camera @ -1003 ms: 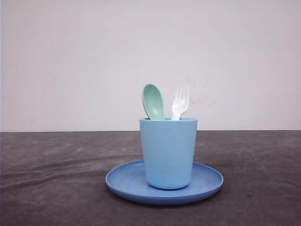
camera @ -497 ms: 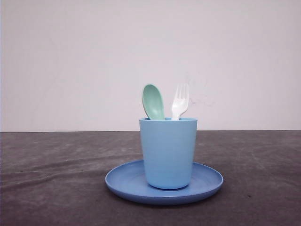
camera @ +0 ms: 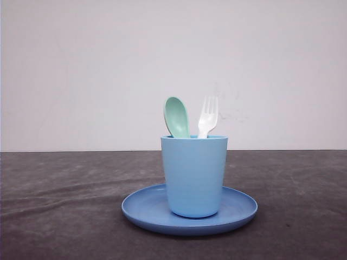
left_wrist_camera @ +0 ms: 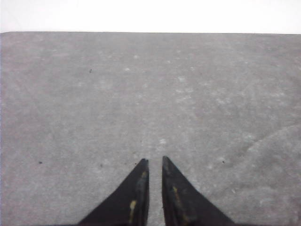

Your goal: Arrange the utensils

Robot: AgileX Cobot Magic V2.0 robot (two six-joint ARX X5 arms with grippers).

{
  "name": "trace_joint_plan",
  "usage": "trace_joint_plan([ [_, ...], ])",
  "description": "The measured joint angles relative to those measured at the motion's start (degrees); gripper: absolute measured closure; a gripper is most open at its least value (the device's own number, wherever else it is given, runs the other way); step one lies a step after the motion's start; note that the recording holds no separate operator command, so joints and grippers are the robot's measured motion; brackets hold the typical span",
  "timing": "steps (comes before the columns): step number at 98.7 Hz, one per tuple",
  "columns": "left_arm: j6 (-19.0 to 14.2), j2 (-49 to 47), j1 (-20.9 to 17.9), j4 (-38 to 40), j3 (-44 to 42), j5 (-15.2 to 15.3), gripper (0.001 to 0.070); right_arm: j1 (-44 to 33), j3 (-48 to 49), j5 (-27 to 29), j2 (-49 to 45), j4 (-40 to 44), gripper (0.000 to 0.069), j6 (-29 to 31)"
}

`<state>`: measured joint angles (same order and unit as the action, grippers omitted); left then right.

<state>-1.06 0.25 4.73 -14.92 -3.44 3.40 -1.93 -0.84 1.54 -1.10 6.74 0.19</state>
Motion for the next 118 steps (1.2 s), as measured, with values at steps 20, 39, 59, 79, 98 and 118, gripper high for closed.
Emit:
trace_joint_plan([
  [20,0.00,0.00,0.00,0.02,0.00,0.00,0.0684,0.00,0.00,0.15,0.81,2.58,0.0689,0.11],
  [39,0.00,0.00,0.00,0.00,0.00,0.00,0.0684,0.48,-0.07,-0.48,0.81,3.23,0.0689,0.20],
  [59,0.00,0.00,0.00,0.00,0.00,0.00,0.0684,0.61,-0.07,-1.46,0.81,2.89,0.0689,0.24],
  [79,0.00,0.00,0.00,0.00,-0.02,0.00,0.0684,0.61,-0.07,-1.46,0.81,2.86,0.0689,0.24],
  [98,0.00,0.00,0.00,0.00,0.00,0.00,0.0684,0.61,-0.07,-1.46,0.81,2.86,0.0689,0.24],
  [118,0.00,0.00,0.00,0.02,0.00,0.00,0.0684,0.61,-0.07,-1.46,0.81,2.86,0.0689,0.24],
])
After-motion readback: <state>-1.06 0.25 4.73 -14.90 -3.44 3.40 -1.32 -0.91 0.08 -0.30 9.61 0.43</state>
